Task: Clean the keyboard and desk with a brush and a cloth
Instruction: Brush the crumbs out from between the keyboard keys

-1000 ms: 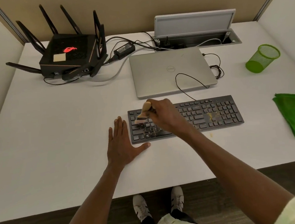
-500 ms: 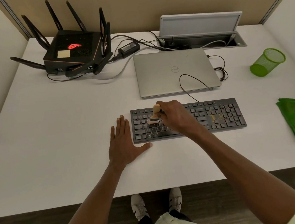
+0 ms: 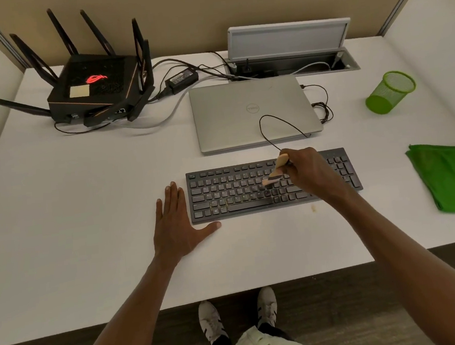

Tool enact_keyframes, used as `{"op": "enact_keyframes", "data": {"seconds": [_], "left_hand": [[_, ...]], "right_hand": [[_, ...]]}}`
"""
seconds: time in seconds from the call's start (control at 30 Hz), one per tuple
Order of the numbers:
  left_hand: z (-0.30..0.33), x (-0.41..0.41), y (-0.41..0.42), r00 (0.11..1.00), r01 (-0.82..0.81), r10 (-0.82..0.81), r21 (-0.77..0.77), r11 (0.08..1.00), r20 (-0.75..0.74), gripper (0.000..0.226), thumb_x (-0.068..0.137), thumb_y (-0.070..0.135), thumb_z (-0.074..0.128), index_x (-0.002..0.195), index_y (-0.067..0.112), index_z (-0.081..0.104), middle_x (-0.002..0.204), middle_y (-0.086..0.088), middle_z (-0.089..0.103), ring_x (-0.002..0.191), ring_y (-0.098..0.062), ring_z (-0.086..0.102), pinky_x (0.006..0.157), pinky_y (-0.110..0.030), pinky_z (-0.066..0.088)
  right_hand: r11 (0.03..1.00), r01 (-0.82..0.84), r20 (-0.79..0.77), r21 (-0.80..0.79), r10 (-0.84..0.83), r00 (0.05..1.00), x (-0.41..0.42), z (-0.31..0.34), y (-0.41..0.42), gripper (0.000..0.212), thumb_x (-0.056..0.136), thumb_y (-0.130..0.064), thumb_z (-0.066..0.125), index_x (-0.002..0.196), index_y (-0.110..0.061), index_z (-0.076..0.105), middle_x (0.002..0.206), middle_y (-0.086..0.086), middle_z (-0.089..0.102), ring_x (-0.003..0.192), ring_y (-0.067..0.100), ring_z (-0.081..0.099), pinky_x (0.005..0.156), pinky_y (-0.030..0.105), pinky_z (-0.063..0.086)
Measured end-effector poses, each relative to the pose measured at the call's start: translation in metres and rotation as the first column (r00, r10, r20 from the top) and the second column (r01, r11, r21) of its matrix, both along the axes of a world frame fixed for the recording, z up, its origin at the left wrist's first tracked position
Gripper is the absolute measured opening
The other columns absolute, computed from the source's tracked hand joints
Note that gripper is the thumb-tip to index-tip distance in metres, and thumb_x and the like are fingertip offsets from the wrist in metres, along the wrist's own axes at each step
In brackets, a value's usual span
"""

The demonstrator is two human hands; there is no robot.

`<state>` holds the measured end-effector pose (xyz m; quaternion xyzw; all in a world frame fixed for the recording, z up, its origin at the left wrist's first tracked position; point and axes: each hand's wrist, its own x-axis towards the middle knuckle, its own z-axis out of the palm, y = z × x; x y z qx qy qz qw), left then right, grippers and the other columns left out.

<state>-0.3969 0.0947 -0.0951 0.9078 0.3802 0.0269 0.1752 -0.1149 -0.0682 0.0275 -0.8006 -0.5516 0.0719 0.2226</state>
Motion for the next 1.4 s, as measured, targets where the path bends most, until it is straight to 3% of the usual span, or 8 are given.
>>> {"op": "enact_keyframes", "data": {"seconds": [0.17,0.3,0.57,0.67,0.87,1.03,1.17,1.4], "left_hand": [[0.0,0.0,0.0,1.0,0.002,-0.002,-0.002,1.0,0.001,0.142,0.064,0.105,0.028,0.162,0.004,0.008,0.17,-0.008,-0.008,0.157,-0.018,-0.012,0.128,-0.043,-0.003],[0.001,0.0,0.0,1.0,0.001,-0.001,-0.008,1.0,-0.008,0.143,0.063,0.106,0.027,0.162,0.005,0.007,0.17,-0.007,-0.009,0.157,-0.018,-0.012,0.127,-0.041,-0.005],[0.001,-0.001,0.0,1.0,0.0,0.0,-0.013,1.0,0.004,0.144,0.062,0.107,0.026,0.162,0.005,0.007,0.171,-0.008,-0.008,0.157,-0.018,-0.011,0.127,-0.041,-0.004],[0.0,0.0,0.0,1.0,0.002,-0.002,-0.01,1.0,0.01,0.144,0.063,0.107,0.026,0.162,0.005,0.008,0.171,-0.008,-0.007,0.157,-0.018,-0.01,0.127,-0.042,-0.003],[0.0,-0.001,0.001,1.0,0.01,-0.01,-0.02,1.0,0.01,0.143,0.063,0.106,0.028,0.163,0.005,0.007,0.171,-0.009,-0.007,0.157,-0.018,-0.011,0.128,-0.043,-0.003],[0.001,-0.001,0.001,1.0,0.004,-0.004,-0.021,1.0,-0.005,0.142,0.064,0.104,0.03,0.163,0.006,0.004,0.17,-0.008,-0.011,0.157,-0.017,-0.014,0.127,-0.04,-0.008],[0.003,0.0,0.0,1.0,0.003,-0.003,-0.018,1.0,-0.008,0.142,0.063,0.105,0.026,0.163,0.006,0.002,0.17,-0.008,-0.013,0.156,-0.017,-0.016,0.127,-0.04,-0.008],[0.001,-0.001,0.001,1.0,0.004,-0.004,-0.004,1.0,-0.009,0.142,0.064,0.106,0.022,0.162,0.005,0.004,0.17,-0.008,-0.012,0.157,-0.018,-0.015,0.127,-0.041,-0.007]], "right_hand": [[0.999,0.036,0.013,0.003,-0.036,0.999,0.017,0.002,-0.017,0.01,0.088,0.0,0.064,0.085,-0.009,0.066,0.07,0.006,0.069,0.057,0.019,0.06,0.052,0.029,0.045],[0.997,0.08,0.042,-0.009,-0.08,0.996,0.025,0.003,-0.026,0.014,0.088,0.003,0.062,0.083,-0.009,0.066,0.068,0.004,0.068,0.054,0.016,0.055,0.05,0.018,0.036],[0.991,0.132,0.08,-0.023,-0.13,0.988,0.042,0.004,-0.04,0.016,0.087,0.005,0.061,0.082,-0.009,0.066,0.071,0.006,0.07,0.061,0.027,0.064,0.058,0.034,0.052],[0.987,0.163,0.114,-0.013,-0.161,0.98,0.042,0.008,-0.044,0.014,0.088,0.003,0.061,0.084,-0.009,0.066,0.07,0.007,0.069,0.059,0.028,0.062,0.056,0.031,0.048],[0.963,0.242,0.018,0.115,-0.246,0.969,0.032,0.016,-0.043,0.015,0.091,0.003,0.056,0.086,-0.007,0.066,0.072,0.006,0.07,0.058,0.023,0.06,0.058,0.034,0.05],[0.922,0.333,-0.12,0.199,-0.314,0.942,0.006,0.024,-0.027,0.015,0.089,-0.001,0.06,0.084,-0.014,0.066,0.076,-0.008,0.071,0.061,0.002,0.061,0.059,0.017,0.047],[0.951,0.244,-0.139,0.19,-0.22,0.966,-0.032,0.026,0.004,0.007,0.09,-0.007,0.065,0.089,-0.013,0.068,0.069,-0.017,0.062,0.055,0.001,0.056,0.051,0.014,0.038],[0.989,-0.045,-0.086,0.142,0.057,0.995,-0.093,0.01,0.059,0.008,0.091,-0.004,0.061,0.094,-0.009,0.066,0.073,0.0,0.07,0.05,-0.003,0.045,0.049,0.007,0.032]]}}
